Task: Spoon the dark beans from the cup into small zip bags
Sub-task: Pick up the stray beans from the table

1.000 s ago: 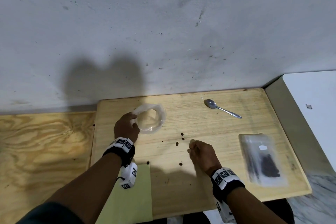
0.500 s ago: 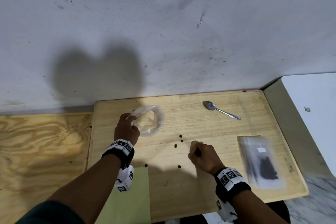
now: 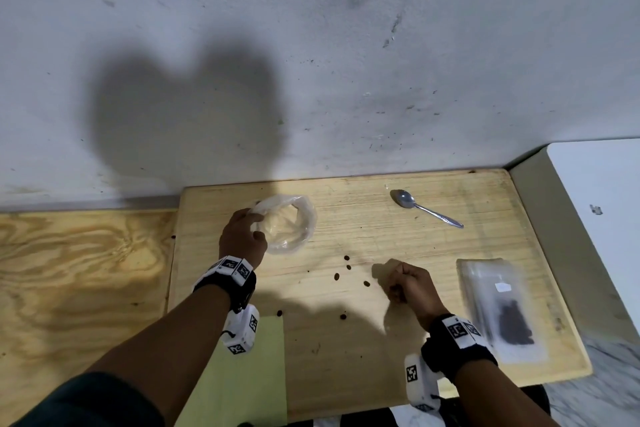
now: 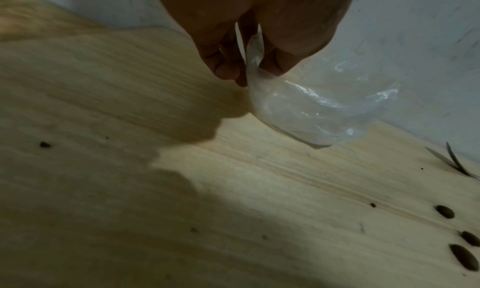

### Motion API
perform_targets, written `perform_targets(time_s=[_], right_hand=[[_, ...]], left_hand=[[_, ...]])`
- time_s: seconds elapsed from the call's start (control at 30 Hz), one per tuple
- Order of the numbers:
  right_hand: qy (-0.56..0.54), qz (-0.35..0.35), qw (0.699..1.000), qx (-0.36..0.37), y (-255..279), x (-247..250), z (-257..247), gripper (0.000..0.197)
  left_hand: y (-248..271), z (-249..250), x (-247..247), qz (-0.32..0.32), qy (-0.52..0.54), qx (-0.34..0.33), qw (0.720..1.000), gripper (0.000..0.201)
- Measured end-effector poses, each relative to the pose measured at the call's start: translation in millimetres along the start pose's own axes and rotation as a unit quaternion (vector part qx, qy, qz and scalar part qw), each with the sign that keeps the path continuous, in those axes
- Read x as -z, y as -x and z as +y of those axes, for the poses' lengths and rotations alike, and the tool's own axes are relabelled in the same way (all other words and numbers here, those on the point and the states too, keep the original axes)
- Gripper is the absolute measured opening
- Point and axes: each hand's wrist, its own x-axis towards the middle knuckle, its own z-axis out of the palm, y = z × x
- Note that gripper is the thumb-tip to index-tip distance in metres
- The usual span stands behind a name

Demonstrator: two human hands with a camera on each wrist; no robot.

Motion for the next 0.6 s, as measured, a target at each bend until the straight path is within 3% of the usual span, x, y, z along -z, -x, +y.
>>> perform_targets(time_s=[0.13,0.27,0.37,0.6], right_hand=[[0.123,0.015,0.991,0.053,-2.3,-7.6,3.7,0.039],[0.174,-0.014,0.978,0.119,7.0,-19.9,3.4,0.016],[0.23,-0.022,0.965,0.127,4.6,-20.7,10.9,0.023],[0.179,0.024,0.975,0.127,7.7,-24.7,23.2,0.012]], left_hand=[[-2.2,2.2,-1.2,0.004,0.009,0.005,1.0,0.036],[-4.0,3.1,-3.4,0.011,0.012,-0.001,1.0,0.033],[-4.8,3.7,-3.8,0.017,0.024,0.014,0.999,0.029],[-6.9,4.1,-2.6,0.041,0.046,0.033,0.998,0.011]])
